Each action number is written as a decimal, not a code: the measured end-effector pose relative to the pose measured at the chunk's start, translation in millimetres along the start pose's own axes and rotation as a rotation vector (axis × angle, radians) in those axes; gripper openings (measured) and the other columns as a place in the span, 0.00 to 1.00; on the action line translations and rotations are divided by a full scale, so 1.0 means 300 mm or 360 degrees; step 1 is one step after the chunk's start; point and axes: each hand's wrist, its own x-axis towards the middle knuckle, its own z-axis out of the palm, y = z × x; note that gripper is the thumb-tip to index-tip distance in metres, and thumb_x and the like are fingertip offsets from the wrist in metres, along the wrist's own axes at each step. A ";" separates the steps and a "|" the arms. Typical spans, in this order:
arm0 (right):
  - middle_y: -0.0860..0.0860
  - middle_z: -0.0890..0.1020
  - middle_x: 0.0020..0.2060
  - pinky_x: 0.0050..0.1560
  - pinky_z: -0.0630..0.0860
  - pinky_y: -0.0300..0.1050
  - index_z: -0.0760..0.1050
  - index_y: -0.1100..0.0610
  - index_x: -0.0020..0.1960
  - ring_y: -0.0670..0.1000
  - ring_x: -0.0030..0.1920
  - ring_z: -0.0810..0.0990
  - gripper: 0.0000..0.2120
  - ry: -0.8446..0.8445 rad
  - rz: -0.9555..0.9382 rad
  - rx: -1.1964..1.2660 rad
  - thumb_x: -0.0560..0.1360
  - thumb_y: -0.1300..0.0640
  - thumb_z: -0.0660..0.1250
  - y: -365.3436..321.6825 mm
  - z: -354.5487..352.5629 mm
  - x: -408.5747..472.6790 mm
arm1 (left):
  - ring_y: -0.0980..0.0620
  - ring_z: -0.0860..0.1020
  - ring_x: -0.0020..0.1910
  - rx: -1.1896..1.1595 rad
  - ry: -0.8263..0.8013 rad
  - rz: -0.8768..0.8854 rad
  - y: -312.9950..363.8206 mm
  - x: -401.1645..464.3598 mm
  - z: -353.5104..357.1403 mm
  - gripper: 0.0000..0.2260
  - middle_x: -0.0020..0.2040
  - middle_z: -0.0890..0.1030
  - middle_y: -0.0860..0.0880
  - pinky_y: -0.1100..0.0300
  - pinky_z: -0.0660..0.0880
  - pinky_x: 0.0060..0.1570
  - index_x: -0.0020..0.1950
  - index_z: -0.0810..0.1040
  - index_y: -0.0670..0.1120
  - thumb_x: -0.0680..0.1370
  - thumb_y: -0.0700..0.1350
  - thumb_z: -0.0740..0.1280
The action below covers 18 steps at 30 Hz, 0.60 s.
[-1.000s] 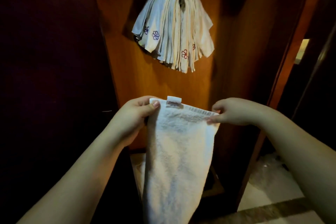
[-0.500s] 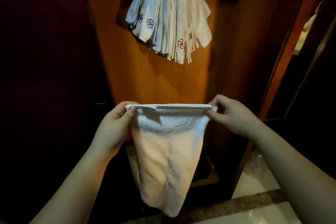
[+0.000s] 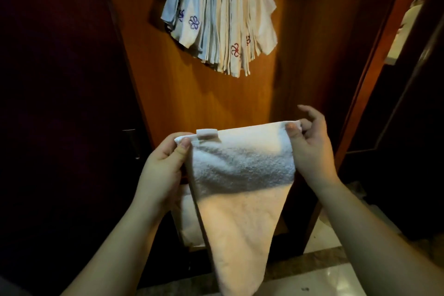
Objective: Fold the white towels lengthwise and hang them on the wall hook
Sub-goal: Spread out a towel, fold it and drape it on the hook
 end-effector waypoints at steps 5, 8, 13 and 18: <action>0.51 0.86 0.51 0.56 0.79 0.52 0.79 0.52 0.56 0.50 0.51 0.84 0.14 -0.0411 0.0625 0.0435 0.73 0.49 0.73 0.106 0.028 -0.089 | 0.45 0.81 0.48 0.0010 0.0038 0.0031 0.000 -0.008 0.026 0.10 0.51 0.85 0.41 0.40 0.76 0.57 0.50 0.84 0.50 0.77 0.52 0.65; 0.52 0.86 0.51 0.58 0.78 0.53 0.79 0.52 0.55 0.51 0.52 0.84 0.07 -0.0284 0.0845 0.0639 0.80 0.53 0.64 0.134 0.059 -0.158 | 0.48 0.81 0.46 0.0019 0.0017 0.0026 -0.006 -0.025 0.031 0.09 0.47 0.86 0.45 0.47 0.75 0.53 0.47 0.85 0.52 0.76 0.51 0.65; 0.41 0.81 0.43 0.39 0.70 0.24 0.76 0.47 0.53 0.33 0.43 0.78 0.07 0.0098 0.0432 0.0145 0.84 0.52 0.59 0.078 0.054 -0.163 | 0.47 0.82 0.46 0.0103 0.0016 0.0058 -0.011 -0.070 0.033 0.10 0.48 0.86 0.44 0.47 0.76 0.52 0.48 0.84 0.49 0.77 0.51 0.65; 0.39 0.78 0.41 0.39 0.68 0.24 0.75 0.48 0.53 0.29 0.41 0.75 0.06 0.0071 0.0092 -0.0043 0.83 0.58 0.62 0.044 0.037 -0.136 | 0.51 0.82 0.44 0.0032 0.0112 0.0143 0.007 -0.090 0.030 0.09 0.45 0.86 0.47 0.54 0.76 0.48 0.45 0.85 0.52 0.78 0.48 0.65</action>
